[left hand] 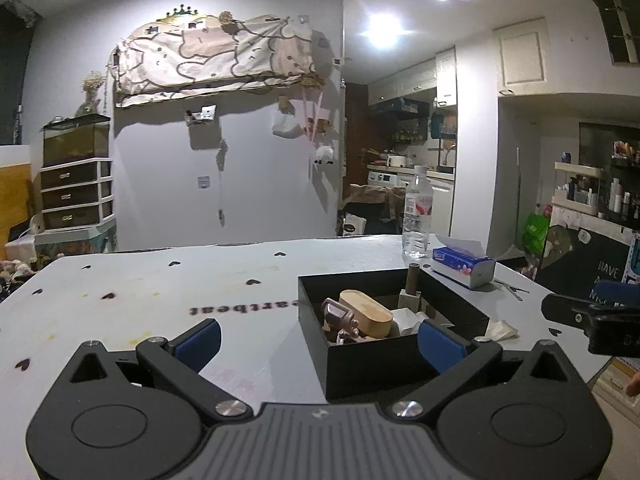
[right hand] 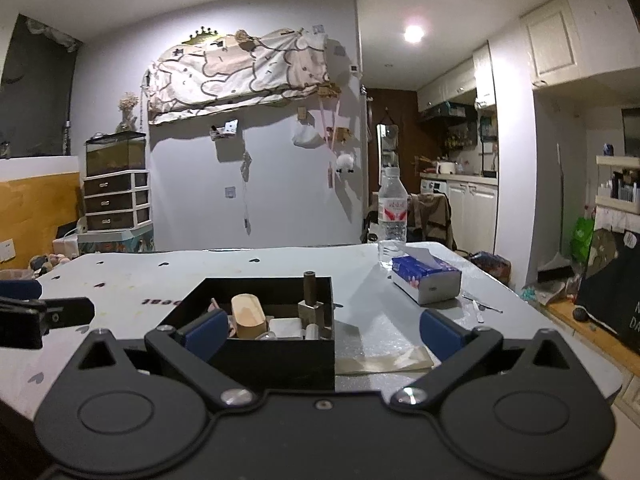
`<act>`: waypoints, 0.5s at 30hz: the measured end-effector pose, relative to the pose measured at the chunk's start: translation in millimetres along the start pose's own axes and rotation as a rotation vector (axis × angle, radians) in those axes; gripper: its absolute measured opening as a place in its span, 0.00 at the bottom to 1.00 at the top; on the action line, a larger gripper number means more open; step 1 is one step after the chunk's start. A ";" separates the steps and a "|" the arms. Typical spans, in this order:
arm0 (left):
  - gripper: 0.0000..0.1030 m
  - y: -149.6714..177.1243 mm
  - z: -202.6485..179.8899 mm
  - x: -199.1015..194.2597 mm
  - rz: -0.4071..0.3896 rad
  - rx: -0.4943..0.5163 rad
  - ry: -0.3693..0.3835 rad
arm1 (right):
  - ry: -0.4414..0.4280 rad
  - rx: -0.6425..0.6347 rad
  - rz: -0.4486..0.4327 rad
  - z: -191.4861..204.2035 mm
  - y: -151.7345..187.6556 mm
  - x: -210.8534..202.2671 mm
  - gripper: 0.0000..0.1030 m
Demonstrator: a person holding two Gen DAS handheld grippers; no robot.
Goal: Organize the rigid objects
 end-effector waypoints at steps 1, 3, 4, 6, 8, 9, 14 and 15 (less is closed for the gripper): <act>1.00 1.4 -0.3 -2.5 -0.002 -0.002 -0.004 | -0.003 -0.004 -0.004 1.0 0.3 -2.7 1.00; 1.00 2.4 -0.4 -6.0 -0.005 -0.004 -0.012 | -0.009 -0.011 -0.010 3.0 -0.4 -6.7 1.00; 1.00 3.5 -0.5 -7.7 -0.005 -0.003 -0.015 | -0.012 -0.015 -0.013 4.0 -0.7 -8.2 1.00; 1.00 4.7 -0.1 -11.4 -0.007 0.000 -0.020 | -0.016 -0.020 -0.016 5.9 -0.6 -10.7 1.00; 1.00 5.5 1.8 -14.6 -0.012 -0.003 -0.024 | -0.016 -0.024 -0.016 7.8 0.1 -11.9 1.00; 1.00 5.9 2.7 -16.0 -0.013 -0.005 -0.024 | -0.017 -0.028 -0.015 9.0 0.1 -12.1 1.00; 1.00 6.9 6.7 -20.1 -0.020 -0.012 -0.028 | -0.025 -0.042 -0.013 15.3 1.8 -14.8 1.00; 1.00 7.0 7.1 -20.7 -0.021 -0.012 -0.028 | -0.027 -0.044 -0.013 16.2 1.6 -15.1 1.00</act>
Point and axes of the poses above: each gripper's, at about its wrist camera, not at the fingertips, and x roughly the way its jaws point, z to its left, y to its underside, the point moved 7 cm from there along x, roughly the way its jaws point, and after that the axes turned 15 degrees about y, right-handed, at the moved point
